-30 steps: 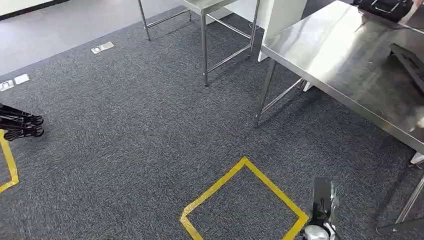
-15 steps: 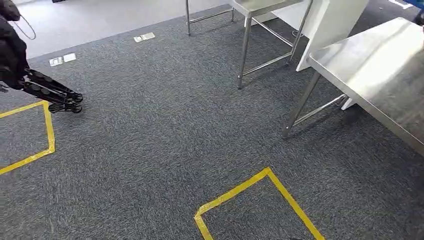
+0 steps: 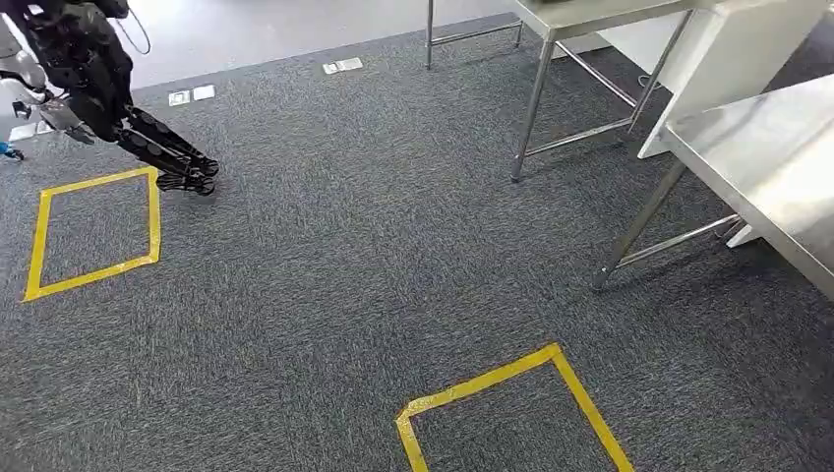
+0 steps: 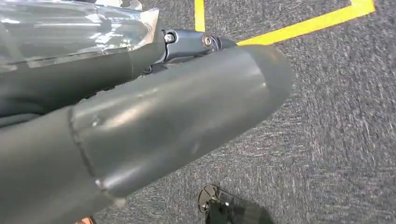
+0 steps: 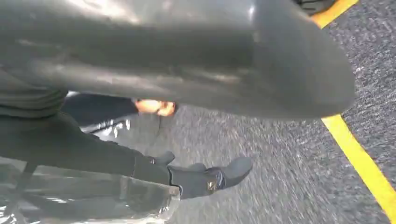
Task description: Take the parts from the cabinet and place them on the table.
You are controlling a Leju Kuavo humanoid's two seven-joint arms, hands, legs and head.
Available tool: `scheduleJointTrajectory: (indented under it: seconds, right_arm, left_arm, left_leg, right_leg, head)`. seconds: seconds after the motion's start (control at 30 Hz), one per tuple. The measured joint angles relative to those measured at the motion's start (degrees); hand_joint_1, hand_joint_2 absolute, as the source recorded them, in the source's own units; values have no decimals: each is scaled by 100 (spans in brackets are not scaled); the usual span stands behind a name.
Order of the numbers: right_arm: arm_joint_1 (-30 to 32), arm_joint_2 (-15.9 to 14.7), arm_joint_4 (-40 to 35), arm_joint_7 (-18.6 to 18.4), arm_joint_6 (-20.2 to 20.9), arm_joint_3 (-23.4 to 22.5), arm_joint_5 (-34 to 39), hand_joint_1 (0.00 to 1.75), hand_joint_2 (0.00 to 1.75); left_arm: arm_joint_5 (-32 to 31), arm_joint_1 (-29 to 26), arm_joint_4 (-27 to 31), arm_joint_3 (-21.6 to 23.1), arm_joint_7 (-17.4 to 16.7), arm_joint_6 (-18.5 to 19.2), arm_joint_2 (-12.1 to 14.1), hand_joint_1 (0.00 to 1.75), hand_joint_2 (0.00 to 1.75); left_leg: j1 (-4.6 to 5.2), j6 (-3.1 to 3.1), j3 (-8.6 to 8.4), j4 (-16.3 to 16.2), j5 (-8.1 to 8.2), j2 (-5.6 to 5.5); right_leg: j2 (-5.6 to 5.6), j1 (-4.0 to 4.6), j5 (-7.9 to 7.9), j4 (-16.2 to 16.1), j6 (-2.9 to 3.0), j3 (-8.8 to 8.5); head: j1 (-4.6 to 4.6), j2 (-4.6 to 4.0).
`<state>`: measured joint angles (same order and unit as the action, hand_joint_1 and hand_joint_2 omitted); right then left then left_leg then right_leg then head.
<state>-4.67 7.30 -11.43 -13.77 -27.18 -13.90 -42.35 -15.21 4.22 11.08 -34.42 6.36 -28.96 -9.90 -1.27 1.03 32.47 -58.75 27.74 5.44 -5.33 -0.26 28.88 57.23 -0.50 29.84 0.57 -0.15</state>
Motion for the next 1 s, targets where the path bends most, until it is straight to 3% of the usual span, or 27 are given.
scheduleJointTrajectory:
  seconds: [0.03,0.1,0.13,0.17,0.2,0.23,0.3,0.33,0.37,0.4,0.43,0.47,0.5,0.53,0.63,0.67,0.7,0.73,0.77,0.8,0.83,0.87,0.9,0.93,0.97,1.0]
  right_arm:
    - [10,31,7,-58,-124,49,-71,0,0]
    - [4,48,9,-101,-280,118,-103,0,0]
    - [-5,66,7,-99,-294,123,-105,0,0]
    - [-9,72,9,-90,-302,129,-138,0,0]
    - [-3,75,9,-90,-309,145,-189,0,0]
    - [14,92,17,-105,-315,177,-243,0,0]
    - [29,94,37,-158,-320,219,-282,0,0]
    - [35,94,39,-193,-324,223,-293,0,0]
    - [42,96,44,-208,-326,225,-307,0,0]
    - [41,96,46,-208,-326,230,-309,0,0]
    - [37,99,46,-208,-326,234,-319,0,0]
    - [33,94,46,-208,-333,239,-324,0,0]
    - [34,94,50,-208,-337,241,-324,0,0]
    - [35,101,59,-208,-342,243,-326,0,0]
    - [11,110,59,-217,-372,256,-344,0,0]
    - [10,114,57,-217,-392,258,-359,0,0]
    - [6,114,57,-217,-405,260,-366,0,0]
    - [12,114,57,-217,-414,263,-390,0,0]
    - [34,114,59,-219,-420,267,-403,0,0]
    - [47,112,59,-226,-427,267,-420,0,0]
    - [51,105,59,-226,-438,267,-440,0,0]
    - [47,105,59,-226,-442,267,-446,0,0]
    - [41,105,59,-226,-447,267,-449,0,0]
    - [39,107,59,-226,-447,269,-449,0,0]
    - [36,112,59,-226,-447,271,-453,0,0]
    - [33,112,59,-226,-449,271,-455,0,0]
  left_arm:
    - [-15,22,0,-2,0,-47,-2,0,0]
    - [-42,2,0,-9,-18,-123,-31,0,0]
    - [-59,-14,-2,-13,-39,-145,-37,0,0]
    - [-92,-19,-2,-15,-59,-160,-59,0,0]
    - [-116,-13,0,-18,-66,-178,-57,0,0]
    - [-164,6,0,-20,-74,-195,-61,0,0]
    - [-245,21,0,-17,-100,-245,-85,0,0]
    - [-271,11,-2,-15,-116,-258,-90,0,0]
    - [-282,-5,-2,-15,-122,-265,-94,0,0]
    - [-289,-13,-2,-15,-127,-276,-96,0,0]
    - [-297,-15,-2,-15,-133,-282,-98,0,0]
    - [-302,-13,-2,-15,-135,-289,-103,0,0]
    - [-317,-13,0,-15,-135,-291,-107,0,0]
    - [-321,-11,0,-15,-135,-296,-107,0,0]
    - [-330,-36,-2,-13,-135,-315,-114,0,0]
    - [-339,-40,-2,-11,-135,-326,-112,0,0]
    - [-345,-40,-2,-9,-135,-328,-112,0,0]
    - [-354,-27,-2,-9,-135,-335,-116,0,0]
    - [-376,-18,-2,-7,-135,-337,-118,0,0]
    - [-389,-17,-2,-2,-133,-337,-120,0,0]
    - [-394,-22,-2,2,-133,-337,-127,0,0]
    - [-398,-34,-2,2,-133,-337,-129,0,0]
    - [-400,-42,-2,2,-133,-339,-129,0,0]
    - [-402,-40,-2,2,-133,-341,-129,0,0]
    - [-409,-34,-2,2,-133,-341,-127,0,0]
    - [-415,-22,-2,2,-133,-344,-127,0,0]
  left_leg:
    - [12,-61,14,6,-26,-130]
    - [71,-130,44,7,-20,-245]
    - [90,-176,54,29,-43,-310]
    - [45,-256,22,84,-99,-369]
    - [53,-303,41,87,-123,-420]
    - [53,-337,68,86,-144,-484]
    - [65,-364,103,84,-165,-646]
    - [73,-368,114,82,-172,-730]
    - [78,-364,115,81,-179,-814]
    - [78,-353,113,78,-186,-901]
    - [76,-338,109,76,-195,-991]
    - [74,-319,106,75,-206,-1075]
    - [76,-299,120,72,-216,-1124]
    - [118,-263,126,49,-211,-1184]
    - [78,-162,170,86,-271,-1300]
    - [56,-144,205,45,-250,-1290]
    - [91,-136,263,-89,-125,-991]
    - [93,-122,378,-342,64,-806]
    - [81,-100,604,-842,338,-678]
    - [67,-82,823,-1311,545,-629]
    - [50,-64,984,-1665,649,-603]
    - [39,-55,999,-1712,612,-580]
    - [22,-42,886,-1515,458,-556]
    - [10,-37,643,-1090,238,-516]
    - [5,-43,348,-576,30,-403]
    - [8,-61,74,-116,-88,-144]
  right_leg:
    - [-55,29,23,16,-44,26]
    - [-166,26,12,-7,-75,-35]
    - [-221,36,13,-6,-118,-67]
    - [-78,-17,82,68,-166,7]
    - [190,-31,233,262,-135,66]
    - [353,-41,436,633,-90,227]
    - [485,-45,796,1517,-54,640]
    - [510,-43,852,1796,-79,768]
    - [515,-48,787,1779,-114,762]
    - [523,-48,632,1479,-168,617]
    - [559,-52,397,945,-223,357]
    - [724,-91,172,354,-262,75]
    - [1016,-126,125,55,-255,-34]
    - [961,-80,87,17,-200,-9]
    - [810,-30,52,53,-112,-47]
    - [725,-138,5,4,-38,-58]
    - [660,-106,-6,-2,-14,-59]
    - [598,-101,-9,0,46,-55]
    - [497,-66,-3,0,80,-49]
    - [399,-43,2,0,88,-39]
    - [307,-29,3,3,90,-22]
    - [241,-28,3,3,89,-18]
    - [171,-29,5,7,89,-15]
    - [101,-29,7,7,87,-19]
    - [37,-31,11,8,86,-29]
    - [-16,-21,25,12,63,-48]
  head:
    - [-22,0]
    - [-48,0]
    - [-37,0]
    - [-31,0]
    - [-66,0]
    - [-67,0]
    - [-70,0]
    - [-70,0]
    - [-63,0]
    - [-72,0]
    - [-70,0]
    - [-74,0]
    - [-79,0]
    - [-79,0]
    - [-68,0]
    - [-65,0]
    - [-66,0]
    - [-22,0]
    - [-20,0]
    - [-26,0]
    - [-24,0]
    - [-24,0]
    - [-22,0]
    - [-20,0]
    - [-22,0]
    - [-15,0]
